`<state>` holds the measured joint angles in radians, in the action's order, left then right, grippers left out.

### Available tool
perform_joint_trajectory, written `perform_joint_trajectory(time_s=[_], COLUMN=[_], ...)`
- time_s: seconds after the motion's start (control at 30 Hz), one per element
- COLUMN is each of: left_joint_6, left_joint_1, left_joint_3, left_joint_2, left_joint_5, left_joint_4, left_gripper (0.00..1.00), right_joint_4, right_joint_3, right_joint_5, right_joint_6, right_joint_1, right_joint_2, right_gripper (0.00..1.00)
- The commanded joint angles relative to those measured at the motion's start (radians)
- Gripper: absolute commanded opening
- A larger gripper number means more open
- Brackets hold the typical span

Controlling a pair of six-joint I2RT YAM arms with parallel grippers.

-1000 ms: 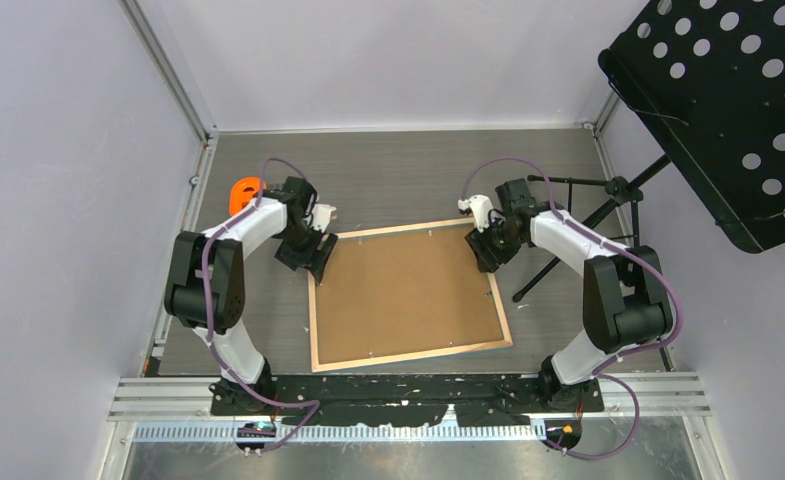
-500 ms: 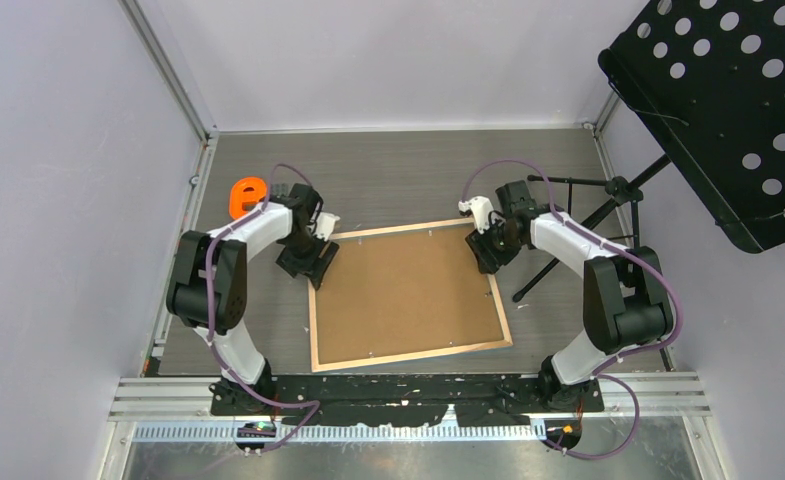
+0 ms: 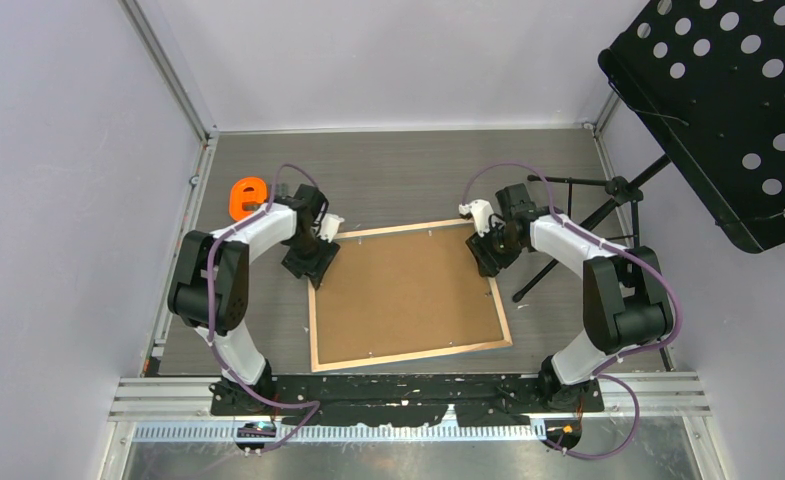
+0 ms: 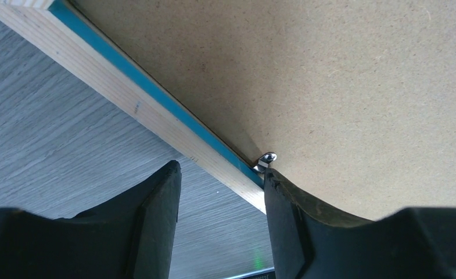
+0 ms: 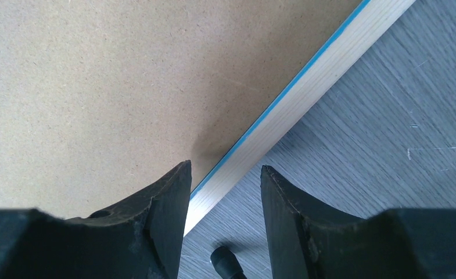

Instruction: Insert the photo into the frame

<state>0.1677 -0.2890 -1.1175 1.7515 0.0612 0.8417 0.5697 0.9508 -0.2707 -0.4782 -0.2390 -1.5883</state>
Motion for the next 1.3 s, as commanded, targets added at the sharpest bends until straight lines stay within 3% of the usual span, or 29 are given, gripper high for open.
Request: perform_joint_trajectory(time_s=[0.0,0.3,0.53,1.07,1.27], left_joint_6=[0.019,0.019,0.009,0.038,0.053], left_joint_1=[-0.001,-0.002,-0.002,0.015,0.018], left_joint_3=[-0.018,-0.018,-0.033,-0.029,-0.024], left_joint_2=[-0.019,-0.019,-0.015,-0.098,-0.162], left_joint_5=[-0.039,-0.032,0.002,0.022,0.024], left_joint_4=[-0.034,-0.035,-0.015,0.014,0.026], left_gripper=[0.52,0.47,0.69,0.74,0.83], right_joint_4=[-0.031,-0.033,-0.036,-0.032,-0.034], right_joint_3=[-0.007,-0.01,-0.006,0.034,0.067], right_joint_5=[0.012,0.016,0.018,0.022,0.003], right_joint_6=[0.006,0.005,0.015,0.081,0.111], right_joint_1=[0.003,0.004,0.004,0.017,0.018], right_joint_2=[0.042,0.043,0.046,-0.01,-0.061], right_gripper=[0.53,0.53,0.53,0.53,0.5])
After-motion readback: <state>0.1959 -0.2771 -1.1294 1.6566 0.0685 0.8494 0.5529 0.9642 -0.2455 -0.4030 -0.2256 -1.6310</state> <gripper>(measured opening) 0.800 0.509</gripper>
